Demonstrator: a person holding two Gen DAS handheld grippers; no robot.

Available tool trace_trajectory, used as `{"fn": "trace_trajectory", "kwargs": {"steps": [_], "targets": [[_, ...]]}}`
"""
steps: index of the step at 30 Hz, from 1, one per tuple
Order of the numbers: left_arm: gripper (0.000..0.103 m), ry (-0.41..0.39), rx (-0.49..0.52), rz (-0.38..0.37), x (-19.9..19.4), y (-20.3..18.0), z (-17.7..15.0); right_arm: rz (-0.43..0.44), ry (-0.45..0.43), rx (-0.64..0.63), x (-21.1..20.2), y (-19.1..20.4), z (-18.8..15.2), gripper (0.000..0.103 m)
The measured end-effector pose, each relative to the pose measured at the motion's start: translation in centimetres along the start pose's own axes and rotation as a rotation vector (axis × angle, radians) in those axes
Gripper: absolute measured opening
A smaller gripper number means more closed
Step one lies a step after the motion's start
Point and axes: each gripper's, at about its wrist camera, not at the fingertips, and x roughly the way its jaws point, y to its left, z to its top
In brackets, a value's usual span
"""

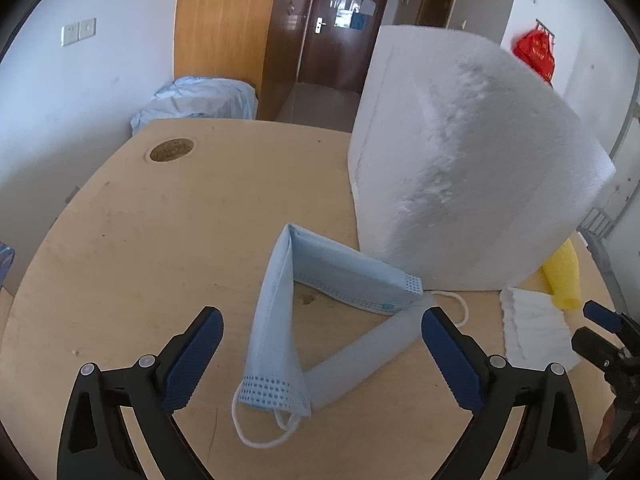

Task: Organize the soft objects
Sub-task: 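Grasp the blue face mask with left gripper while right gripper grasps the white tissue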

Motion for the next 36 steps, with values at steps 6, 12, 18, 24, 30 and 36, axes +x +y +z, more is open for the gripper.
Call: {"fn": "trace_trajectory", "kwargs": {"steps": [6, 12, 18, 24, 30, 36], "targets": [[0.09, 0.022, 0.019, 0.014, 0.7, -0.3, -0.2, -0.011, 0.035, -0.009, 1.1, 0.0, -0.2, 0.097], [0.077, 0.018, 0.008, 0.038, 0.8, -0.2, -0.4, -0.007, 0.038, -0.007, 1.2, -0.2, -0.2, 0.097], [0.052, 0.032, 0.023, 0.045, 1.0, -0.6, -0.5, -0.034, 0.074, -0.03, 2.3, 0.2, -0.4, 0.097], [0.026, 0.042, 0.001, 0.037, 1.0, -0.1, -0.4, -0.042, 0.093, -0.07, 2.7, 1.0, -0.6, 0.097], [0.016, 0.039, 0.008, 0.026, 0.7, -0.4, -0.6, -0.07, 0.126, -0.108, 3.4, 1.6, -0.8, 0.097], [0.014, 0.016, 0.007, 0.013, 0.3, -0.3, -0.6, -0.088, 0.14, -0.128, 3.8, 1.6, -0.9, 0.097]]}}
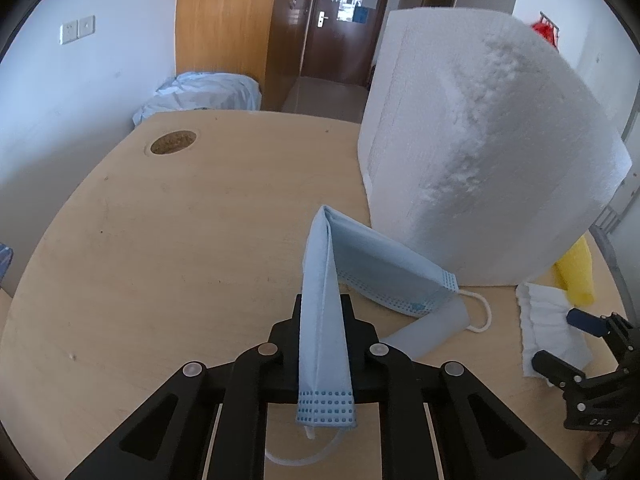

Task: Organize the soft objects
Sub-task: 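Grasp the blue face mask with left gripper while right gripper grasps the white tissue, then carry the mask with left gripper while right gripper carries the tissue over the foam box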

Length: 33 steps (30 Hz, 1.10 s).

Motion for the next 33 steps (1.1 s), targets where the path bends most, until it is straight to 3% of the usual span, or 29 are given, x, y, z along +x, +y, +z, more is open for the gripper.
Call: {"fn": "trace_trajectory", "kwargs": {"steps": [6, 9, 14, 15, 17, 22, 33], "targets": [[0.014, -0.039, 0.014, -0.021, -0.9, -0.3, 0.0, -0.002, 0.001, 0.002, 0.1, 0.5, -0.1, 0.096], [0.014, -0.063, 0.024, -0.025, -1.5, -0.6, -0.1, -0.008, -0.002, 0.007, 0.1, 0.3, -0.1, 0.086], [0.014, -0.083, 0.036, -0.037, -2.2, -0.9, -0.1, -0.009, -0.008, 0.002, -0.4, 0.4, -0.1, 0.05], [0.014, -0.087, 0.036, -0.039, -2.2, -0.8, 0.0, -0.008, -0.008, 0.008, -0.5, 0.2, -0.2, 0.037], [0.014, -0.097, 0.036, -0.043, -2.4, -0.8, 0.1, 0.034, -0.005, 0.033, -0.7, -0.2, -0.2, 0.023], [0.014, -0.121, 0.043, -0.052, -3.2, -0.9, 0.2, 0.069, -0.013, 0.037, -0.8, -0.5, -0.3, 0.015], [0.014, -0.197, 0.039, -0.066, -6.9, -1.0, -0.6, 0.103, -0.118, 0.055, -4.3, -0.9, 0.3, 0.014]]}}
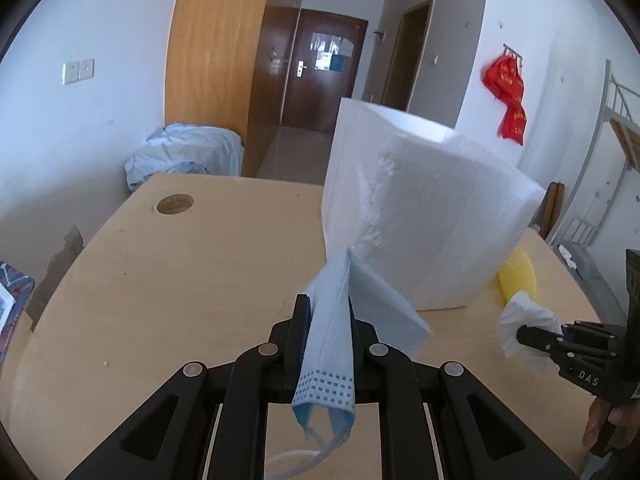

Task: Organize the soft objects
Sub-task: 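Carry the mask with left gripper while right gripper carries the tissue over the foam box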

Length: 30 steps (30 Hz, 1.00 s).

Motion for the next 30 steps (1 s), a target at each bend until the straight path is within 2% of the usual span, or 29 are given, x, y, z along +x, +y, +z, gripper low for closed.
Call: {"fn": "trace_trajectory", "kwargs": {"steps": [12, 17, 22, 30], "targets": [[0.014, -0.08, 0.008, -0.031, -4.0, -1.0, 1.1, 0.018, -0.055, 0.014, -2.2, 0.7, -0.3, 0.014], [0.014, -0.146, 0.03, -0.049, -6.5, -1.9, 1.9, 0.021, -0.077, 0.016, -3.4, 0.7, -0.3, 0.014], [0.014, -0.104, 0.061, -0.048, -5.8, -3.4, 0.9, 0.026, -0.09, 0.012, -4.2, 1.1, -0.3, 0.014], [0.014, -0.085, 0.069, -0.049, -5.8, -4.2, -0.2, 0.021, -0.092, 0.006, -4.9, 1.1, -0.5, 0.014]]}}
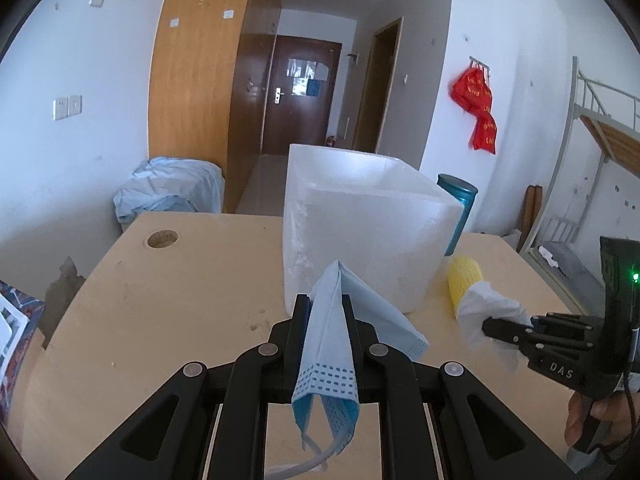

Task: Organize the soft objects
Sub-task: 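Carry the mask with left gripper while right gripper carries the tissue over the foam box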

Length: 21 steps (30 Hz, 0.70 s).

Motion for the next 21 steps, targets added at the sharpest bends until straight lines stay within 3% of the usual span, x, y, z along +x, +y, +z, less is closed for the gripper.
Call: {"fn": "trace_trajectory", "kwargs": {"steps": [21], "targets": [[0.014, -0.04, 0.056, -0.031, -2.3, -1.7, 2.1, 0.021, -0.101, -0.057, -3.2, 1.1, 3.0, 0.014]]}}
